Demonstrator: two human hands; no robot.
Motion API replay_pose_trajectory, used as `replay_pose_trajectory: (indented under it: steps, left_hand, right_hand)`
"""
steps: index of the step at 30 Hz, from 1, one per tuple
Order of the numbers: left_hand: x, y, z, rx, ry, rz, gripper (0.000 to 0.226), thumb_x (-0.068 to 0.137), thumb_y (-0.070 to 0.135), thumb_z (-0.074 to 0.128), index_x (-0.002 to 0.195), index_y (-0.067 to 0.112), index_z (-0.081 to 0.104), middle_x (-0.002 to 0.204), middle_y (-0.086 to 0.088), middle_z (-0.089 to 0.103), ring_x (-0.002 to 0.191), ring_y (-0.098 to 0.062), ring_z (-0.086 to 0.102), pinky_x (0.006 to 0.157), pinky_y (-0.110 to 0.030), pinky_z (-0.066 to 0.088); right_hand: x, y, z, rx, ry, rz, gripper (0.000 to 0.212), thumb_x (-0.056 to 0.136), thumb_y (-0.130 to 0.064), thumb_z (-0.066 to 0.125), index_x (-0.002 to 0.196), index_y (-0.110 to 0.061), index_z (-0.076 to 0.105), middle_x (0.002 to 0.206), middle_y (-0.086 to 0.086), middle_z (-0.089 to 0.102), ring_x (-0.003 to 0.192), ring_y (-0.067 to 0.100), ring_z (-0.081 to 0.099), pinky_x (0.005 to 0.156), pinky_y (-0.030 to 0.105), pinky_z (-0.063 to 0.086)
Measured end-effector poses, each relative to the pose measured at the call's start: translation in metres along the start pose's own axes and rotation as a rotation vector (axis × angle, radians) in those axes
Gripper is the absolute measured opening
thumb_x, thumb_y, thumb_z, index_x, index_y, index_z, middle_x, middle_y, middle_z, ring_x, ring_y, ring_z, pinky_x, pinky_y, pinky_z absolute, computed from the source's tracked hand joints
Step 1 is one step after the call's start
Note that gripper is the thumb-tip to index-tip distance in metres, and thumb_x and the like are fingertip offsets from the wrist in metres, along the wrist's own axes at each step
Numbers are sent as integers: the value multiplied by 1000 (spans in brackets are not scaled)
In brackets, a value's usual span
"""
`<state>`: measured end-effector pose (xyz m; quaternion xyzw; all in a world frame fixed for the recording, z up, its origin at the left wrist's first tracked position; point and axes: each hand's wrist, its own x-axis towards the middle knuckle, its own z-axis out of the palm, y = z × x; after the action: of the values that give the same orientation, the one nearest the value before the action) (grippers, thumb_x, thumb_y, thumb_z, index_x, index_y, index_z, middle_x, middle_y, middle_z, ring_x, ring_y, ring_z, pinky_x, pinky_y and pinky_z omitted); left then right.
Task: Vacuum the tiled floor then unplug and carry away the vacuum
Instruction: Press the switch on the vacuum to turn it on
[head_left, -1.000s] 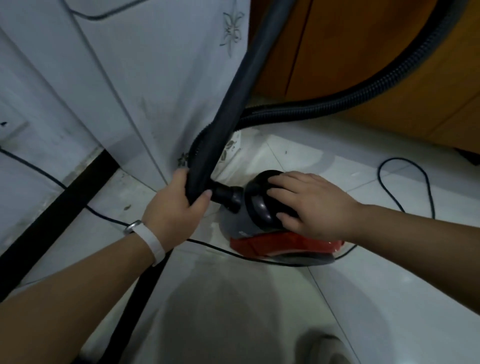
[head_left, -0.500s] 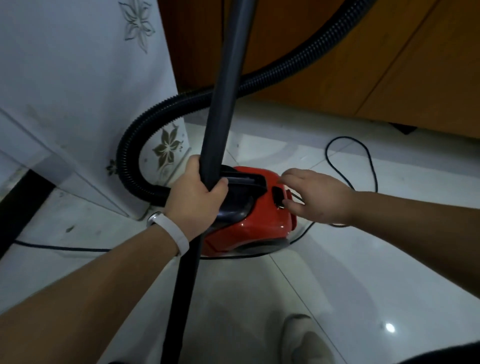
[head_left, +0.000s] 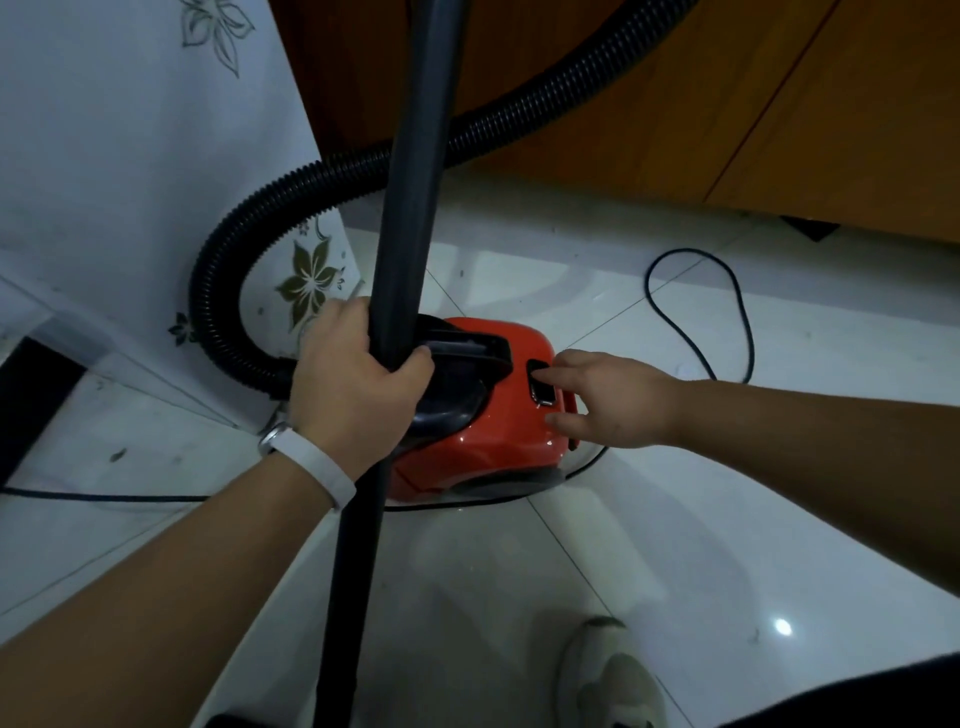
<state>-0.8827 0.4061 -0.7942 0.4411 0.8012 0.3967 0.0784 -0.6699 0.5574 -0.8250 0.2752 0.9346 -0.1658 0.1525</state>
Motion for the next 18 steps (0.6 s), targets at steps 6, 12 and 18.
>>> replay_pose_trajectory:
  steps: [6, 12, 18]
  left_hand:
    - [3, -4, 7, -222, -72, -28, 20, 77, 24, 70, 85, 13, 55, 79, -10, 58, 72, -20, 58, 65, -40, 53]
    - [4, -6, 14, -163, -30, 6, 19, 75, 24, 71, 81, 21, 54, 82, 15, 48, 88, -22, 53, 78, -40, 49]
    - [9, -10, 15, -160, -59, 23, 21, 74, 20, 72, 89, 14, 58, 88, 16, 49, 94, -19, 51, 84, -38, 47]
  right_hand:
    - [10, -8, 3, 56, 58, 11, 43, 96, -41, 55, 132, -19, 64, 130, 3, 52, 110, 17, 58, 94, 29, 49]
    - [16, -6, 11, 42, -4, 85, 54, 95, -35, 52, 148, -26, 47, 130, 2, 43, 120, 19, 48, 91, 30, 47]
    - [22, -7, 10, -111, -60, 118, 61, 98, -35, 44, 156, -36, 25, 128, 5, 46, 121, 25, 45, 85, 33, 44]
